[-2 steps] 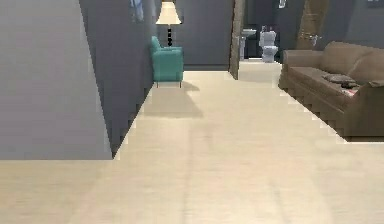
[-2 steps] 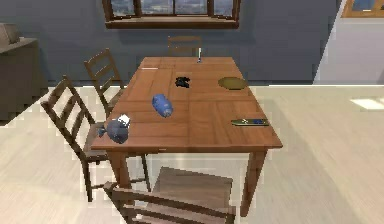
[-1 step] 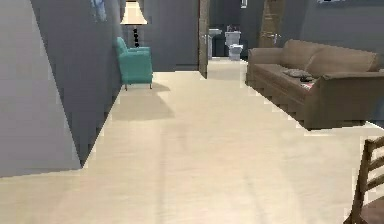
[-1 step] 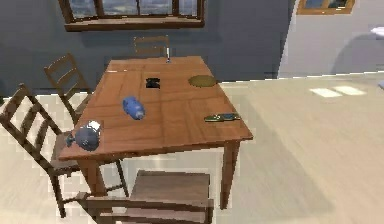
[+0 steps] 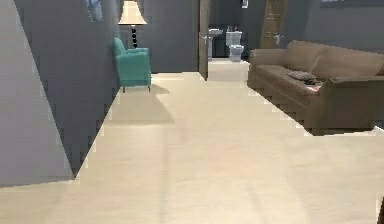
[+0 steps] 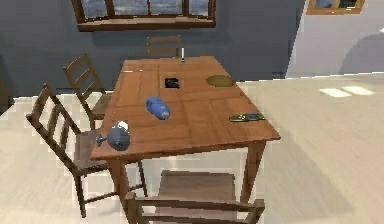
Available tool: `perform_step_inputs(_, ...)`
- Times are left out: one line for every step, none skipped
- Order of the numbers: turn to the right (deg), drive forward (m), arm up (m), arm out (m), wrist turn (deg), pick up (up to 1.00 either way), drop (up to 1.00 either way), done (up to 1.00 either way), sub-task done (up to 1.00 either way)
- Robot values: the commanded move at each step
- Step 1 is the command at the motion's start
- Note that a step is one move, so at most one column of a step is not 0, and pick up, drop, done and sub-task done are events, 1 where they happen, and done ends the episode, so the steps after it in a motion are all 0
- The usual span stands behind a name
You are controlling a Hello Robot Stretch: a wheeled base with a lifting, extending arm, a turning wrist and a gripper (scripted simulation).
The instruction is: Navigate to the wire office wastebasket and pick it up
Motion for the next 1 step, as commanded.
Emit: perform_step_inputs(9.0, 0.0, 0.0, 0.0, 0.0, 0.0, 0.0, 0.0, 0.0)
